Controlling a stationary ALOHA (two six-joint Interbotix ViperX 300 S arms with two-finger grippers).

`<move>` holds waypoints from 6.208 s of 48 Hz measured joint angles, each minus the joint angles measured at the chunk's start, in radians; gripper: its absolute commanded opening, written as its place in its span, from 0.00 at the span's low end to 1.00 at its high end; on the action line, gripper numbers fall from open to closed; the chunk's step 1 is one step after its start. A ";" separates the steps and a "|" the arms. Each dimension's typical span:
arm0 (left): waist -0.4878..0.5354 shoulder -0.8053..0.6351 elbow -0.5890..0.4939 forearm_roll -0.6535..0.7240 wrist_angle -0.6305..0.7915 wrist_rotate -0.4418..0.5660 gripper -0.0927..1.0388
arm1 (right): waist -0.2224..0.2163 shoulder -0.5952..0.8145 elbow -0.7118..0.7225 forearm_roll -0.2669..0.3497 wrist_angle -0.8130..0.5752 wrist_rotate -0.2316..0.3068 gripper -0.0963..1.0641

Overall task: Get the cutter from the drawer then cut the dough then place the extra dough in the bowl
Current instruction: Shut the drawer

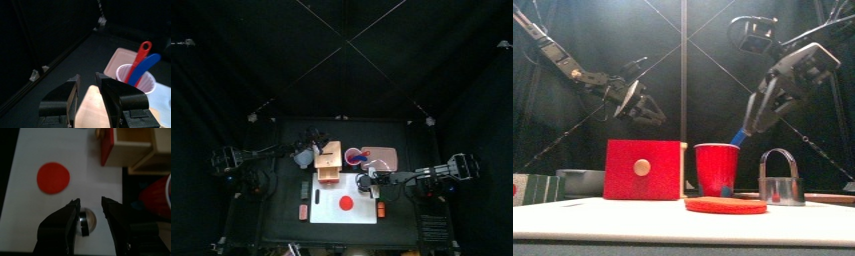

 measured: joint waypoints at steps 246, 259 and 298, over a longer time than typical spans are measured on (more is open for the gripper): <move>0.015 0.347 -0.472 0.179 0.798 0.268 0.57 | -0.127 0.719 -0.764 -0.304 0.178 -0.005 0.30; 0.014 0.347 -0.472 0.192 0.736 0.267 0.57 | -0.133 0.719 -0.764 -0.304 0.179 -0.005 0.30; 0.091 0.199 -0.419 0.170 0.614 0.256 0.58 | -0.072 0.635 -0.732 -0.195 0.195 -0.003 0.30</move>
